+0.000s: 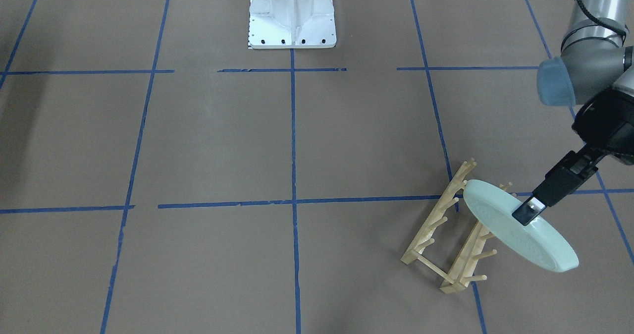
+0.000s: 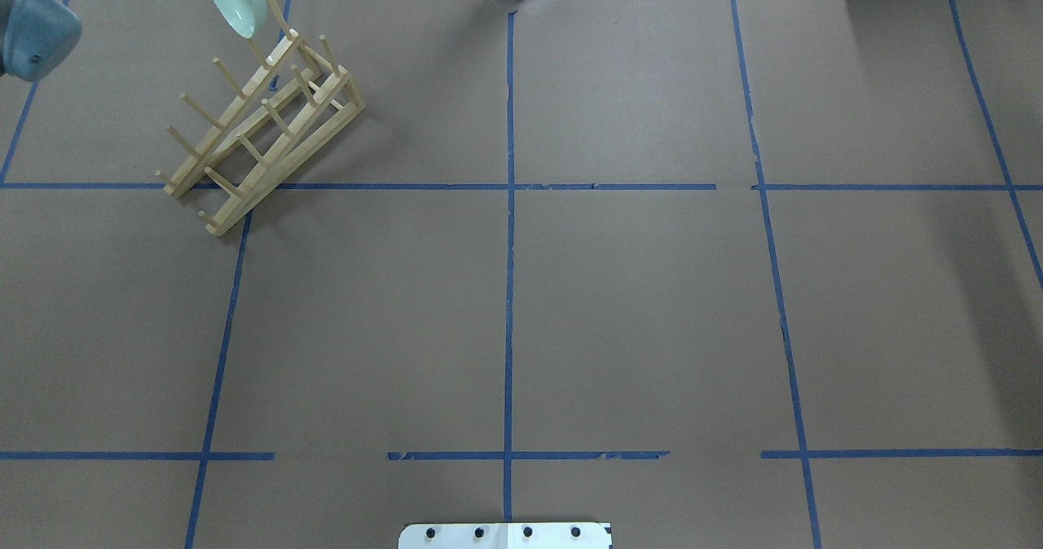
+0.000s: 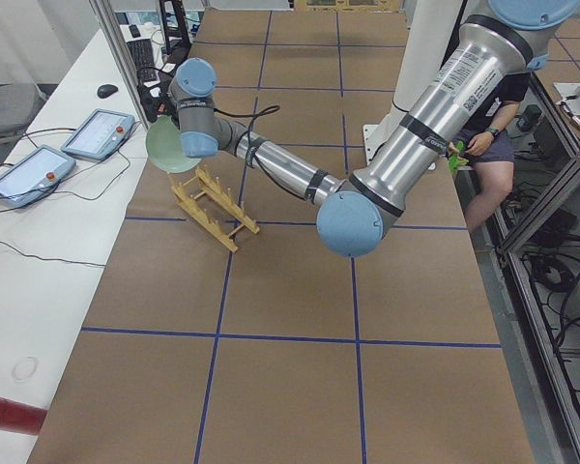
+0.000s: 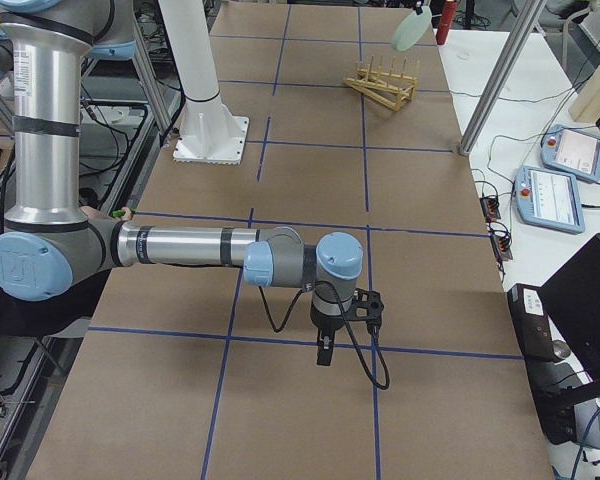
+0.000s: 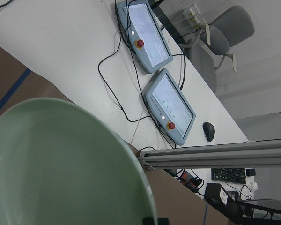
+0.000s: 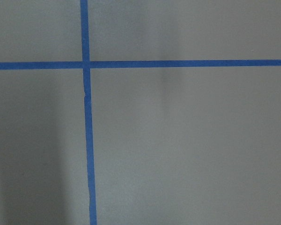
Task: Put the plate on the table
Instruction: 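Lift the plate up out of the wooden rack with the left gripper, then swing the plate toward the robot and lay it flat with the left gripper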
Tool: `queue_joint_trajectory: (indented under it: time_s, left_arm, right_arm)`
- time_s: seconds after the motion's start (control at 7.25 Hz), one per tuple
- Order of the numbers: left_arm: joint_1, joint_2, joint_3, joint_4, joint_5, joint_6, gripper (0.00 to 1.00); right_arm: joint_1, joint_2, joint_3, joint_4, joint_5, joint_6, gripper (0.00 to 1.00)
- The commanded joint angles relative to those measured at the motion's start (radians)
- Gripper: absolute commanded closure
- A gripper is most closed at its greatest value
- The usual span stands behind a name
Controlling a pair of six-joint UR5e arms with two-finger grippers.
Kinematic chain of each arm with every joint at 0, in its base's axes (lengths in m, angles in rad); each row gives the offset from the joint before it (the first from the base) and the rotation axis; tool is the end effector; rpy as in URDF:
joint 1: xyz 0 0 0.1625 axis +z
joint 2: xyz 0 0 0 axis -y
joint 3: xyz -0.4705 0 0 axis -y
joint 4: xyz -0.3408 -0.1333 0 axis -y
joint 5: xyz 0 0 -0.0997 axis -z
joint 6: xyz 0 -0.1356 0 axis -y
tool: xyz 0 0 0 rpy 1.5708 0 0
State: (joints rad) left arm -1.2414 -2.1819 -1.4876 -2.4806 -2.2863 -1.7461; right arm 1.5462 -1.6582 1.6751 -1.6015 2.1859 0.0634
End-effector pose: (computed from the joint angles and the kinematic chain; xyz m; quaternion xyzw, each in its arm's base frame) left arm 0.1777 -0.6569 0.2909 0.0865 0.6652 -0.2835 0.6854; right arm 0.0453 -0.3991 0.7376 -0.0199 -0.3021 0.0206 0.9528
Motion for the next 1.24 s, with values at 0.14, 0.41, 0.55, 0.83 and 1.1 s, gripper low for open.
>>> queue_joint_trajectory:
  time_s: [0.14, 0.41, 0.55, 0.83, 1.1]
  left_arm:
    - [0.01, -0.018, -0.308, 0.545, -0.021, 0.3, 1.0]
    - [0.158, -0.019, -0.434, 0.754, 0.107, 0.414, 1.0]
    - [0.277, -0.03, -0.5, 0.913, 0.231, 0.491, 1.0]
    - [0.541, -0.09, -0.505, 1.148, 0.532, 0.633, 1.0]
    - [0.776, -0.09, -0.423, 1.233, 0.853, 0.736, 1.0]
  right_arm:
    - [0.0, 0.0, 0.0, 0.0, 0.0, 0.001, 0.0]
    - [0.0, 0.0, 0.0, 0.0, 0.0, 0.0, 0.0]
    - [0.0, 0.0, 0.0, 0.0, 0.0, 0.001, 0.0]
    - [0.0, 0.0, 0.0, 0.0, 0.0, 0.001, 0.0]
    - [0.0, 0.0, 0.0, 0.0, 0.0, 0.001, 0.0]
